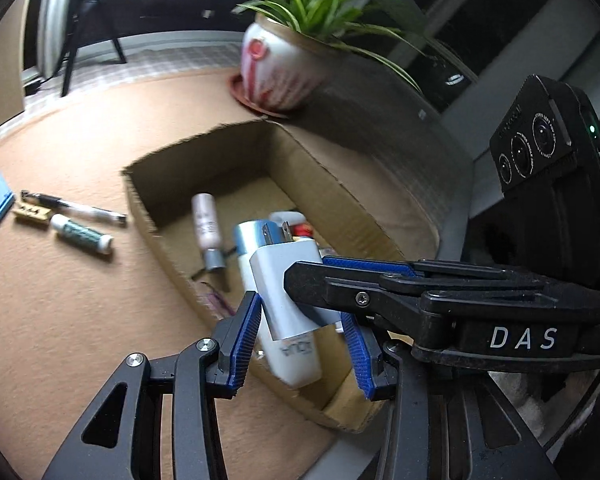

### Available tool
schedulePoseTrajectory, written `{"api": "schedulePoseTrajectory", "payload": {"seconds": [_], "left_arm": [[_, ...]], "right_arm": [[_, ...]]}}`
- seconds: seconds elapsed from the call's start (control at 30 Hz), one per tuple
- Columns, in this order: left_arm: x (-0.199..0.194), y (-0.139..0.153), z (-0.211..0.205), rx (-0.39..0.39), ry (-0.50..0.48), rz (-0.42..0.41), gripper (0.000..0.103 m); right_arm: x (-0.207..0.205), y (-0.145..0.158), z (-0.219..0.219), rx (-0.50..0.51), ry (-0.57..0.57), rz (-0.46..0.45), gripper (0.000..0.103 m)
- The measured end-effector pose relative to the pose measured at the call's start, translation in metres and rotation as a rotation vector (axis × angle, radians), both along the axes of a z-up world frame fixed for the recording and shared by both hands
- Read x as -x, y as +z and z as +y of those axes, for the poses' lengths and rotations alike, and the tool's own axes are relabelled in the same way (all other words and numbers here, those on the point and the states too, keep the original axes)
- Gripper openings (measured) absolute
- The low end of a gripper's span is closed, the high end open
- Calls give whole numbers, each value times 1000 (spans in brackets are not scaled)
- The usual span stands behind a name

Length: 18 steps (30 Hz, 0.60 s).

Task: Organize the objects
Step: 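Carry the charger with the right tool over the box and open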

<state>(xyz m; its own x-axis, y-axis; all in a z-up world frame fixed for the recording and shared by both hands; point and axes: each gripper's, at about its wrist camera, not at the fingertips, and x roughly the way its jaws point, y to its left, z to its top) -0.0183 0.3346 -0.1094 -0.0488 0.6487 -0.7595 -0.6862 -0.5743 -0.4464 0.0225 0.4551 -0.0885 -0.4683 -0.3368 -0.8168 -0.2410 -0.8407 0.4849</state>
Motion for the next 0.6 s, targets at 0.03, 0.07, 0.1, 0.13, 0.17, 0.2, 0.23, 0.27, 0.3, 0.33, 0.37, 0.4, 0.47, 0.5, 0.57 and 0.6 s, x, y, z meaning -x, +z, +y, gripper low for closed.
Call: {"api": "schedulePoseTrajectory", "payload": {"seconds": [0.03,0.07,0.1,0.13,0.17,0.2,0.23,0.27,0.3,0.33,0.37,0.4,0.47,0.5,0.57,0.6], "left_arm": [[-3,-1,2,1,-7,0,45],[-5,-1,5,3,-13,1,45],[-6,-2,7,5,-17,3,45],[-7,-2,8,7,-21,4,45],[-7,-3,9,7,-24,7,45],[-7,-3,9,7,-29,8,45],[-8,-3,10,6,-38,4,51],[-7,-4,11,10,-41,-5,57],[-8,-4,9,15,-37,-9,72],[-8,-3,7,15,-26,-1,75],[-8,-3,6,16,-22,3,75],[-8,-3,4,17,-19,2,75],[-7,-3,0,16,-9,-2,75],[-6,-3,-2,16,-3,-2,75],[-3,-3,-9,14,13,-1,75],[-2,-3,-13,14,21,0,75]], "right_arm": [[-1,0,1,-1,-2,0,26],[-3,0,3,-3,-3,0,26],[-4,0,3,-8,-2,4,26],[-5,1,3,-16,1,12,26],[-5,1,2,-27,1,18,27],[-5,1,2,-51,-2,20,31],[-5,1,2,-78,-7,19,45],[-5,2,2,-105,-17,25,52],[-5,3,3,-113,-25,35,58],[-5,3,3,-113,-26,38,58],[-5,3,5,-111,-25,38,58],[-4,4,4,-114,-24,41,58],[-2,7,2,-125,-21,47,58],[-1,8,1,-124,-15,50,58],[2,11,-3,-110,-3,60,58],[5,12,-6,-100,8,68,58]]}}
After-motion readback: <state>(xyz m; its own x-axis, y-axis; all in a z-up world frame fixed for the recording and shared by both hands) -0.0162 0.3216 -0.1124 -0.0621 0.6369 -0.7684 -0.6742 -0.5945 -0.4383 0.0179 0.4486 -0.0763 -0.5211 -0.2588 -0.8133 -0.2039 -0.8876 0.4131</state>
